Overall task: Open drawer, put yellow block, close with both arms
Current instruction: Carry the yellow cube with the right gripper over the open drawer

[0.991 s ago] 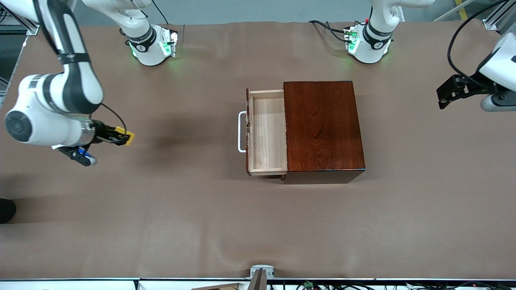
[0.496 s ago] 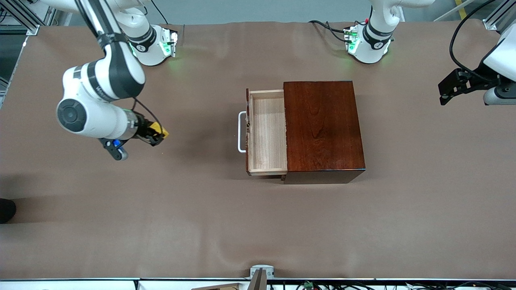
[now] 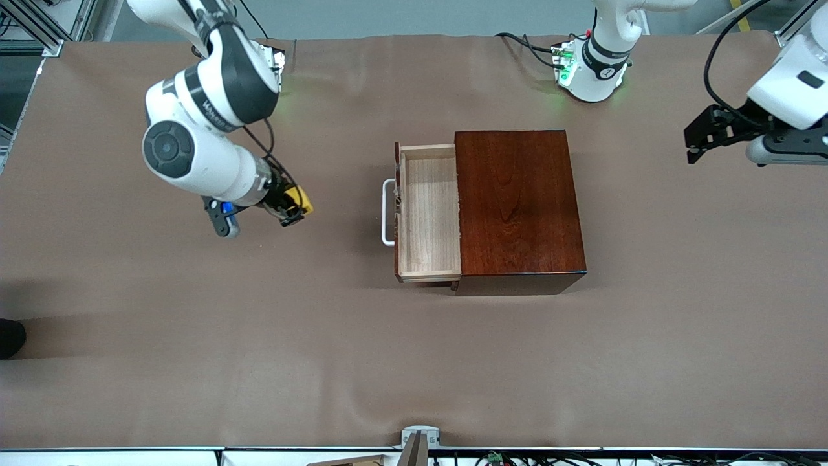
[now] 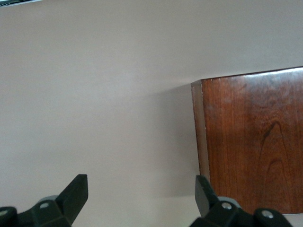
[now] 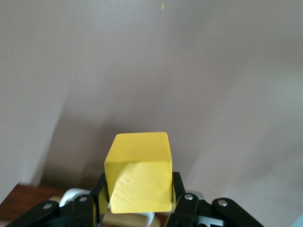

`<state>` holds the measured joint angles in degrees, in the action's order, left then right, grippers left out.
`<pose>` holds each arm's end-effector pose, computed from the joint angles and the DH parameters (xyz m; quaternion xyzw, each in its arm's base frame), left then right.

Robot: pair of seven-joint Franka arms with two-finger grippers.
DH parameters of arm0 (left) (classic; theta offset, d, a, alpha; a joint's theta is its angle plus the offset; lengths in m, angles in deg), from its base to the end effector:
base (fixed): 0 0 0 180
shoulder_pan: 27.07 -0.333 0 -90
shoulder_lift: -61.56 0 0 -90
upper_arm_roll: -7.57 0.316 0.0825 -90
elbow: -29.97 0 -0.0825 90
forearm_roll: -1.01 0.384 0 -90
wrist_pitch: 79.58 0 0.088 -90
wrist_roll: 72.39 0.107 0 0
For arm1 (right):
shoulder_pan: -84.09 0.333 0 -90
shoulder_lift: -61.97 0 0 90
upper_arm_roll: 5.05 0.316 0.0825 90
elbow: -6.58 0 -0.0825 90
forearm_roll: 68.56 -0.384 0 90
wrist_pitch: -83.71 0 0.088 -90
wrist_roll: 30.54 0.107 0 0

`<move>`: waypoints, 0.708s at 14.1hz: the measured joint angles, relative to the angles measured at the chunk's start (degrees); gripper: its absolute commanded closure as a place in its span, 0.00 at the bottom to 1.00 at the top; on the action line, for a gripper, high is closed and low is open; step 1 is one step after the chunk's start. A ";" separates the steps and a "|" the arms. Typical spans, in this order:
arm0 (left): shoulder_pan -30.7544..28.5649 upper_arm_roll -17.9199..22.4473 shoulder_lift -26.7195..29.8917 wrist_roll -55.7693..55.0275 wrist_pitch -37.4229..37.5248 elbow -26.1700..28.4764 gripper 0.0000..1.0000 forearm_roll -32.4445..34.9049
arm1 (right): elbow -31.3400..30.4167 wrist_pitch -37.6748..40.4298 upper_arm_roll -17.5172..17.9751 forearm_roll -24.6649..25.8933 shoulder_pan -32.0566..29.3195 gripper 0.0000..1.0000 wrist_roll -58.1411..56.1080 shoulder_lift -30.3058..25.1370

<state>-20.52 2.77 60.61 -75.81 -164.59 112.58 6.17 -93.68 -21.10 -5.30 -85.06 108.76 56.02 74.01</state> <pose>0.5420 -0.0978 0.6684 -0.9969 0.0646 -0.0182 0.0421 0.5438 0.2723 0.4410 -0.8224 0.5488 0.1483 0.0236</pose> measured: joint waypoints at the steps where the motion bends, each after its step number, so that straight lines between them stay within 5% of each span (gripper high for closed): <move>1: -0.50 -0.53 0.84 0.00 -0.36 1.48 0.00 -0.45 | 0.84 -0.53 -0.03 -1.56 0.71 1.00 2.26 0.17; 10: -6.41 -4.64 4.84 0.00 -0.86 6.23 0.00 -1.23 | 9.94 -8.29 -0.06 -2.91 11.73 1.00 27.04 8.90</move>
<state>-26.93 -1.87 65.45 -75.81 -165.45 118.80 4.94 -83.73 -29.39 -5.35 -87.97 120.49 83.05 82.91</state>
